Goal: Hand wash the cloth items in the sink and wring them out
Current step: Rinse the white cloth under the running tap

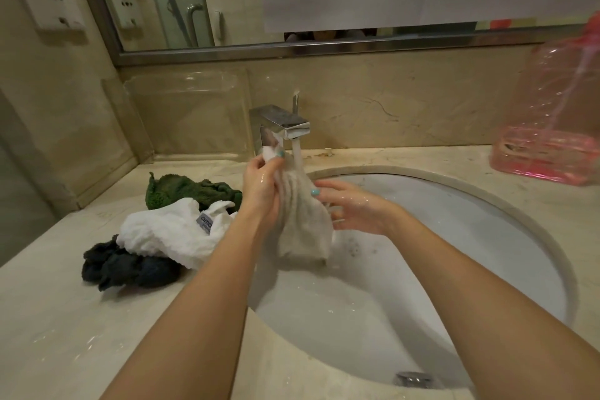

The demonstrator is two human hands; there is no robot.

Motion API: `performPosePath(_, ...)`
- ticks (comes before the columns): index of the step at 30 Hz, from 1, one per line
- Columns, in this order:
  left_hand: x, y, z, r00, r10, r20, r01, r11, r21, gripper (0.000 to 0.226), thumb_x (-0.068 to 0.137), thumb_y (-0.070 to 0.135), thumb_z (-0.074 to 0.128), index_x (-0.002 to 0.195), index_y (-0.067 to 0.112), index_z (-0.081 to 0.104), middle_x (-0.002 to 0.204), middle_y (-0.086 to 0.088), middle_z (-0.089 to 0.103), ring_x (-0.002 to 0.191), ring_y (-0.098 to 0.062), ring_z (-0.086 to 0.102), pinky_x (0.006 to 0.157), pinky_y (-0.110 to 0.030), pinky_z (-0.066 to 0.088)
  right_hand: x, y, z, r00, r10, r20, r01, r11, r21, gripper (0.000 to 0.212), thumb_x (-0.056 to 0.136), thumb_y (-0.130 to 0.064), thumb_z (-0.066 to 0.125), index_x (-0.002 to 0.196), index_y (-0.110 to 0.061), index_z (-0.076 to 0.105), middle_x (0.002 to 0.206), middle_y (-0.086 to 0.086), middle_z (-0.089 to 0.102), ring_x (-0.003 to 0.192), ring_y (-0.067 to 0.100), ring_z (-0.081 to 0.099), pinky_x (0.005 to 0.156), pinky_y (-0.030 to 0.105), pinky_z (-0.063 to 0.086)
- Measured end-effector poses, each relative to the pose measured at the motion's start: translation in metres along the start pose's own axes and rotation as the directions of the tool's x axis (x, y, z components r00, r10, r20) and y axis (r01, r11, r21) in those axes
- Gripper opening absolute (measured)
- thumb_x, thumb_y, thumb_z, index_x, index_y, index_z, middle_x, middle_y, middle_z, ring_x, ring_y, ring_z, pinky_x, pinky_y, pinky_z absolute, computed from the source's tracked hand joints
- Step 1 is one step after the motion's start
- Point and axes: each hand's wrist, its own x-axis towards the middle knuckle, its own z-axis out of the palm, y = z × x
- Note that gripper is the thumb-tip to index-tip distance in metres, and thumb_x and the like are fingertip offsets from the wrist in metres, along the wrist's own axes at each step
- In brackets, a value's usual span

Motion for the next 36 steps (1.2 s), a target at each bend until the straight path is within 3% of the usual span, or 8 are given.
performPosePath(6, 0.0, -0.005, -0.004, 0.991, 0.1, 0.084, -0.127, 0.89, 0.438, 0.03, 0.094, 0.013, 0.062, 0.121, 0.016, 0.048, 0.104, 0.002, 0.058, 0.097, -0.018, 0.061, 0.08, -0.029, 0.053, -0.005, 0.003, -0.005, 0.967, -0.211, -0.141, 0.108, 0.846, -0.522, 0.01, 0.095, -0.019, 0.059, 0.09, -0.02, 0.067, 0.078, -0.008, 0.058, 0.072, 0.01, 0.052, 0.062, 0.021, 0.036)
performPosePath(11, 0.007, -0.01, -0.01, 0.993, 0.098, 0.064, -0.115, 0.715, 0.689, 0.056, 0.092, 0.031, 0.066, 0.135, 0.009, 0.038, 0.126, -0.005, 0.055, 0.108, -0.022, 0.056, 0.09, -0.037, 0.049, -0.013, -0.01, -0.016, 0.83, -0.477, -0.289, 0.332, 0.839, -0.43, 0.03, 0.098, -0.029, 0.056, 0.068, -0.023, 0.053, 0.063, -0.012, 0.044, 0.057, 0.005, 0.038, 0.052, 0.021, 0.029)
performPosePath(14, 0.006, -0.011, -0.007, 0.984, -0.013, 0.175, -0.136, 0.574, 0.807, 0.083, 0.082, 0.05, 0.071, 0.143, 0.006, 0.035, 0.13, -0.003, 0.05, 0.109, -0.017, 0.051, 0.084, -0.029, 0.043, -0.011, -0.018, -0.016, 0.701, -0.523, -0.486, 0.438, 0.853, -0.286, 0.021, 0.101, -0.025, 0.051, 0.086, -0.013, 0.061, 0.072, -0.007, 0.055, 0.063, 0.004, 0.05, 0.054, 0.012, 0.04)
performPosePath(18, 0.003, -0.018, -0.012, 0.906, -0.316, 0.281, -0.202, 0.258, 0.945, 0.064, 0.083, 0.048, 0.071, 0.13, 0.009, 0.054, 0.117, -0.003, 0.061, 0.097, -0.018, 0.057, 0.08, -0.028, 0.047, 0.002, -0.021, -0.004, 0.71, -0.431, -0.556, 0.412, 0.896, -0.168, 0.022, 0.102, -0.028, 0.049, 0.09, -0.014, 0.061, 0.078, 0.0, 0.059, 0.07, 0.009, 0.056, 0.061, 0.017, 0.044)
performPosePath(21, -0.002, -0.014, -0.018, 0.894, -0.32, 0.313, -0.118, 0.506, 0.855, 0.044, 0.095, 0.04, 0.059, 0.131, 0.015, 0.056, 0.115, -0.003, 0.065, 0.096, -0.017, 0.061, 0.072, -0.02, 0.051, 0.016, -0.023, 0.005, 0.682, -0.342, -0.647, 0.377, 0.922, -0.091, 0.024, 0.101, -0.027, 0.048, 0.088, -0.011, 0.059, 0.081, 0.006, 0.056, 0.077, 0.016, 0.053, 0.07, 0.029, 0.042)
performPosePath(25, -0.003, -0.012, -0.015, 0.903, -0.316, 0.292, 0.151, 0.869, 0.472, 0.029, 0.1, 0.044, 0.047, 0.113, 0.022, 0.059, 0.106, -0.009, 0.069, 0.1, -0.027, 0.066, 0.091, -0.047, 0.054, 0.019, -0.025, -0.009, 0.663, -0.206, -0.72, 0.346, 0.937, 0.05, 0.029, 0.103, -0.028, 0.043, 0.078, -0.016, 0.05, 0.075, 0.003, 0.048, 0.075, 0.019, 0.047, 0.069, 0.031, 0.038)
performPosePath(32, 0.009, -0.013, -0.005, 0.995, -0.095, 0.039, 0.087, 0.979, 0.183, 0.039, 0.105, 0.043, 0.032, 0.119, 0.015, 0.054, 0.106, -0.007, 0.069, 0.092, -0.02, 0.068, 0.063, -0.035, 0.058, 0.008, -0.026, 0.027, 0.775, -0.317, -0.547, 0.303, 0.946, -0.117, 0.026, 0.107, -0.028, 0.029, 0.112, -0.013, 0.05, 0.095, -0.006, 0.05, 0.094, 0.009, 0.048, 0.085, 0.021, 0.037)
performPosePath(36, 0.006, -0.022, 0.008, 0.999, -0.002, -0.054, 0.024, 0.917, 0.399, 0.035, 0.101, 0.046, 0.042, 0.121, 0.018, 0.049, 0.11, -0.008, 0.062, 0.102, -0.027, 0.061, 0.09, -0.046, 0.054, 0.014, -0.021, 0.051, 0.786, -0.473, -0.399, 0.31, 0.859, -0.407, 0.019, 0.103, -0.032, 0.043, 0.099, -0.015, 0.05, 0.086, -0.005, 0.053, 0.082, 0.012, 0.05, 0.07, 0.022, 0.04)
